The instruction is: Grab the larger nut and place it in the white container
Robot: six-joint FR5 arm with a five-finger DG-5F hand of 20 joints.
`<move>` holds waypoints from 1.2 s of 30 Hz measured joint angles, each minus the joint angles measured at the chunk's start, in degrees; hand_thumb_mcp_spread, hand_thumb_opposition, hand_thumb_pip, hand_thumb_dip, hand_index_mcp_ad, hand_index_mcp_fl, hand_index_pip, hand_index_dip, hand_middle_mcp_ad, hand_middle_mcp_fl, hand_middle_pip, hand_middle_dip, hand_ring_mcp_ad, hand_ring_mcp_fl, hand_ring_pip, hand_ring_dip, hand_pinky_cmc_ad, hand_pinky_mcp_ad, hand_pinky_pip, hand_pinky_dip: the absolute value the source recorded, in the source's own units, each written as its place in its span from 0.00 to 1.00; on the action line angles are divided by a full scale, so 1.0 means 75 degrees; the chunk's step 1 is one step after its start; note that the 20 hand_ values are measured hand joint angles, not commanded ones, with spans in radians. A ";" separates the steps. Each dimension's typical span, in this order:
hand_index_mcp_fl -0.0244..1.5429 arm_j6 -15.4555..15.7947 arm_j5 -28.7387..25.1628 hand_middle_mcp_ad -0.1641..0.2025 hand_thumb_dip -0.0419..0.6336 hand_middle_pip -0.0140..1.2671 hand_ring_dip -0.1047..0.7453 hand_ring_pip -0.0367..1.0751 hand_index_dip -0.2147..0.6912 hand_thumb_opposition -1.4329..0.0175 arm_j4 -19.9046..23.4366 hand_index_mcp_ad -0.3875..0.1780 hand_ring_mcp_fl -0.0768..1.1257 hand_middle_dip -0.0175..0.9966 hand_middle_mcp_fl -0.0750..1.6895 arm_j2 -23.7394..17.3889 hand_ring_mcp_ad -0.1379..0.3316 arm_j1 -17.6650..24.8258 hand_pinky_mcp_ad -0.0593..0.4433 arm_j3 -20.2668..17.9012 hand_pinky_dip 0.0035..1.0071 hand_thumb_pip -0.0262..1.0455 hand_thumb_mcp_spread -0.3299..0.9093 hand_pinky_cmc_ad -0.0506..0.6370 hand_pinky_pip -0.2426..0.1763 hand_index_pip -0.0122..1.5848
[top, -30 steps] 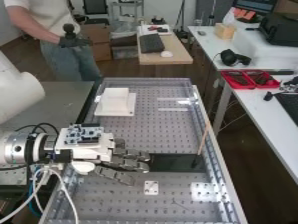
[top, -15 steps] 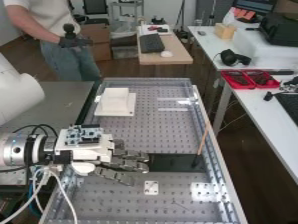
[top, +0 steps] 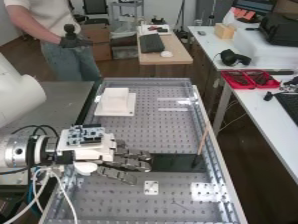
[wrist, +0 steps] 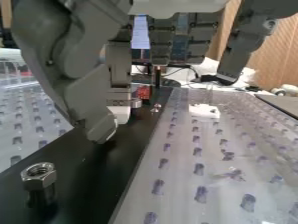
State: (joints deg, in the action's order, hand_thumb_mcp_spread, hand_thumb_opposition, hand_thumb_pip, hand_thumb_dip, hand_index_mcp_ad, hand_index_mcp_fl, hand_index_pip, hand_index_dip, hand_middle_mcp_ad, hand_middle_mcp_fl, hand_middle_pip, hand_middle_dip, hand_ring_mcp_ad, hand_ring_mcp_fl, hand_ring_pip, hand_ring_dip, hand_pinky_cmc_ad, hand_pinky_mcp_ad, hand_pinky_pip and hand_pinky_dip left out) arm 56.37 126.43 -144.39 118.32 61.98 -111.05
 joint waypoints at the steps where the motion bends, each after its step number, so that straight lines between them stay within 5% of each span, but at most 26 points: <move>1: 0.15 0.0000 0.0000 0.60 0.34 0.10 0.22 0.14 0.22 0.36 0.0003 0.39 0.06 0.18 0.04 0.0002 0.61 0.0004 0.68 -0.0003 0.52 0.77 0.54 0.55 0.33 0.97; 17: 0.27 -0.0337 0.0012 0.59 0.34 0.10 0.22 0.14 0.16 0.34 0.0303 0.44 0.06 0.18 0.04 -0.0320 0.59 0.0079 0.68 -0.0099 0.52 0.71 0.52 0.55 0.33 0.95; 26: 0.27 -0.1263 0.0411 0.61 0.34 0.11 0.22 0.14 0.17 0.34 0.0897 0.44 0.06 0.18 0.04 -0.1143 0.60 0.0497 0.68 -0.0593 0.52 0.71 0.52 0.55 0.33 0.95; 31: 0.27 -0.1986 0.0936 0.60 0.34 0.11 0.22 0.13 0.17 0.34 0.1151 0.44 0.06 0.18 0.04 -0.1736 0.59 0.1148 0.68 -0.0979 0.52 0.71 0.52 0.54 0.33 0.95; 36: 0.27 -0.2204 0.1277 0.60 0.34 0.11 0.22 0.13 0.18 0.34 0.1069 0.44 0.07 0.19 0.04 -0.1888 0.59 0.1791 0.67 -0.1103 0.50 0.71 0.52 0.54 0.33 0.95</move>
State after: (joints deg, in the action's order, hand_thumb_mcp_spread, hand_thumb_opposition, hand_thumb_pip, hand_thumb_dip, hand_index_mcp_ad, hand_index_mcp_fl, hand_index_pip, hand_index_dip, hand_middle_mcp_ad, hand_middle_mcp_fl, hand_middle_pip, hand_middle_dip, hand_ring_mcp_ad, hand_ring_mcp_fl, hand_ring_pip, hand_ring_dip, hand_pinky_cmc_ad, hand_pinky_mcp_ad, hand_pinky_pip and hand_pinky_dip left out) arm 39.84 136.01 -136.38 104.16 75.42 -119.33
